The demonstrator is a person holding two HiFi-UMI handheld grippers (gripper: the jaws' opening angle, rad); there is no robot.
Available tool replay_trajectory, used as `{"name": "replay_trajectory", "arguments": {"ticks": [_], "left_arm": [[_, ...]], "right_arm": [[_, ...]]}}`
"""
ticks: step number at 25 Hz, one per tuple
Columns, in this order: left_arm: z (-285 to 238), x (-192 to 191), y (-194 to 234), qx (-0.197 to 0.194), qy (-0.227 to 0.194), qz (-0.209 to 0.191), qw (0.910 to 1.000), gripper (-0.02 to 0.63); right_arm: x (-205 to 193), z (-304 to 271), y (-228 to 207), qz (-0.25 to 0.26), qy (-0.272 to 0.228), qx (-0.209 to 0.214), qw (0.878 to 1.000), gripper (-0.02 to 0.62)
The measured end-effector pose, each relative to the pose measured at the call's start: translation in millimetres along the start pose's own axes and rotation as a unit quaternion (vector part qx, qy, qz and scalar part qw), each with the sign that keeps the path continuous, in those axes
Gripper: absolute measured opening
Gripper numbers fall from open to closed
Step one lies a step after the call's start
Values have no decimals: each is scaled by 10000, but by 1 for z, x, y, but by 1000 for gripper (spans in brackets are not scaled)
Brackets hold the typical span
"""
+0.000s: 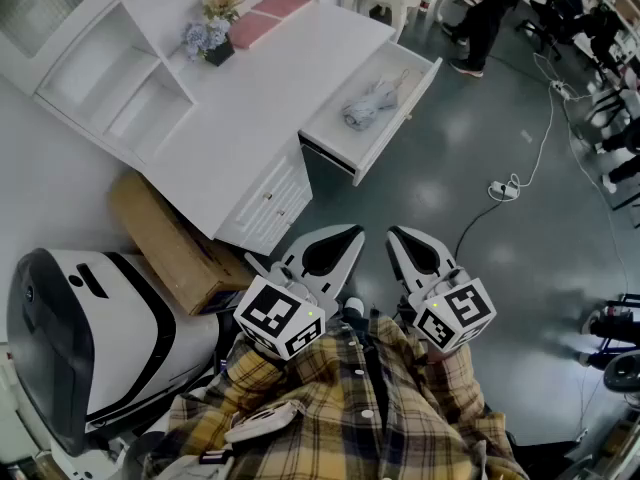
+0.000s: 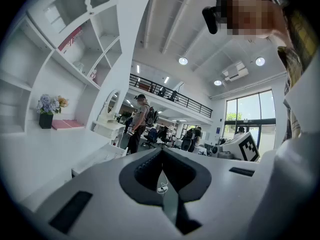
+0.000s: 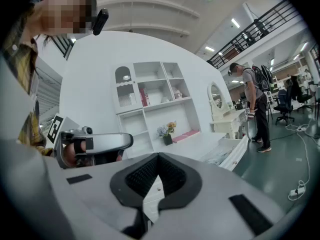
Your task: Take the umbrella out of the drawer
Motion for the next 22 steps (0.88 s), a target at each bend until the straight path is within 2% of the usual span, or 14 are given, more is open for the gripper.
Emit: {"name": "replay_trajectory", "arguments": {"ticks": [12,22], "left_arm": [[10,2,18,-123,-64,8,9999,21],[21,8,56,-242,-103,-78,9996,21]], "right_arm": [[1,-20,11,-29,-48,-6,10000,17],[-3,-49,18,-67,-182,-278,9994,17]]}}
Point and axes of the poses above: the fingertips, and each gripper's own axes: z backward along the fingers, y to its left, x out of its top, the point moved 9 cm from there along z, backward along the fingers, and after that the axes turned 3 degrees about x, right-handed, at the moved point
